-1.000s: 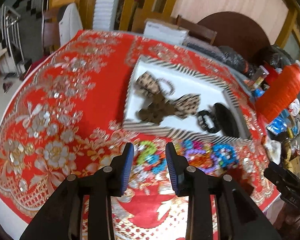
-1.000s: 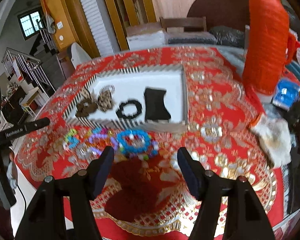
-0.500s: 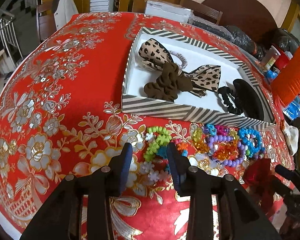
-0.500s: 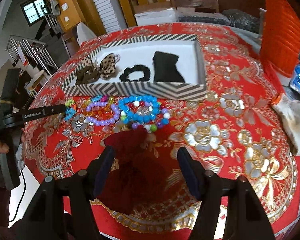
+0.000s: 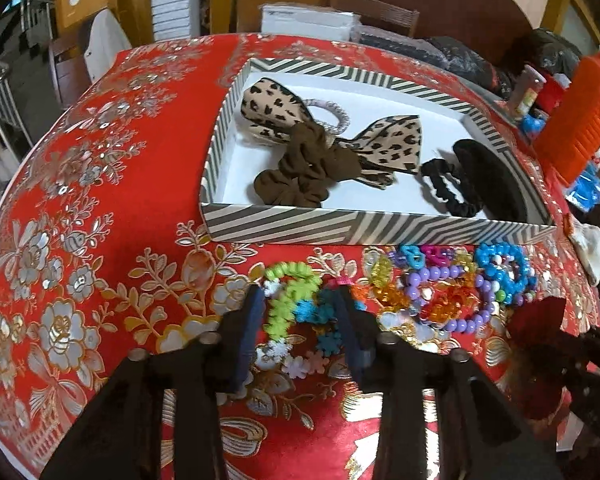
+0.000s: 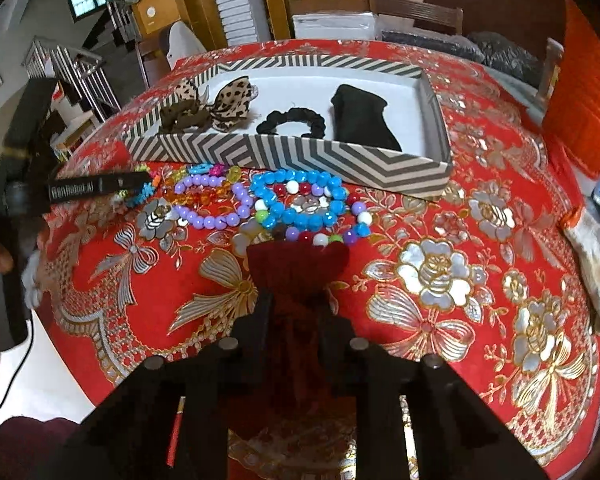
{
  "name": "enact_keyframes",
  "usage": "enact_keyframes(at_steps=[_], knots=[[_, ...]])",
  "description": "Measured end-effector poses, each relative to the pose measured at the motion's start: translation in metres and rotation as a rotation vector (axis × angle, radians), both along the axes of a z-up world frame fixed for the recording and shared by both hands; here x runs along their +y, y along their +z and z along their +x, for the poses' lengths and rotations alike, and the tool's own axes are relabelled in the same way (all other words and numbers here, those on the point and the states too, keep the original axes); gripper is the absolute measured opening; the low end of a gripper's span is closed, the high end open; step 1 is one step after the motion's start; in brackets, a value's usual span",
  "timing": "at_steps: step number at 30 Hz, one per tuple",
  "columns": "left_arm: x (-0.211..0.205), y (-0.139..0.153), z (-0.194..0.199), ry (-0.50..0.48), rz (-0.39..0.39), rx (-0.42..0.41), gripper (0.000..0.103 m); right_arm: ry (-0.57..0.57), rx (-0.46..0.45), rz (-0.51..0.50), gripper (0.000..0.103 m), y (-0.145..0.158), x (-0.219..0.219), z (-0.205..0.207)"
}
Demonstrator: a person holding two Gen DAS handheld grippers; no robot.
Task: Organize jewelry
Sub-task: 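Grasp the green beaded hair tie with the left tool while the right tool grasps the dark red velvet bow, then carry the green hair tie and red bow over the striped box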
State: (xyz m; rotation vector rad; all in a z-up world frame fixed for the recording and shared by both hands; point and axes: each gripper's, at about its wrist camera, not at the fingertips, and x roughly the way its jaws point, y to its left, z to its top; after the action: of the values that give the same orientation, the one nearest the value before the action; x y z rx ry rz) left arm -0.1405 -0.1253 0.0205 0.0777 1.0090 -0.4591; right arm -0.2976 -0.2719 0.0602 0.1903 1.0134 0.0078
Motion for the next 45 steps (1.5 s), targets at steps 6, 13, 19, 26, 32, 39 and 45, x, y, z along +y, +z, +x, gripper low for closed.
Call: enact_keyframes(at_steps=[6,13,19,26,32,39,45], knots=[[0.01,0.013,-0.005,0.014,-0.078,0.004,0.016,-0.03,-0.064,0.018,0.019,0.019,-0.013,-0.008],[0.019,0.056,-0.012,0.025,-0.128,-0.051,0.016,-0.075,-0.122,0.05,0.019,0.04,-0.029,-0.017],[0.011,0.092,-0.011,-0.004,-0.135,-0.113,0.016,-0.106,-0.158,0.055,0.019,0.055,-0.042,-0.019],[-0.019,0.109,-0.002,-0.061,-0.121,-0.157,0.016,-0.14,-0.186,0.052,0.019,0.068,-0.056,-0.009],[-0.048,0.112,0.017,-0.087,-0.113,-0.166,0.016,-0.146,-0.196,0.038,0.019,0.076,-0.067,0.014],[-0.077,0.109,0.039,-0.108,-0.091,-0.174,0.016,-0.138,-0.194,0.015,0.019,0.082,-0.078,0.048],[-0.098,0.101,0.058,-0.111,-0.056,-0.185,0.016,-0.136,-0.184,-0.008,0.019,0.078,-0.084,0.085]])
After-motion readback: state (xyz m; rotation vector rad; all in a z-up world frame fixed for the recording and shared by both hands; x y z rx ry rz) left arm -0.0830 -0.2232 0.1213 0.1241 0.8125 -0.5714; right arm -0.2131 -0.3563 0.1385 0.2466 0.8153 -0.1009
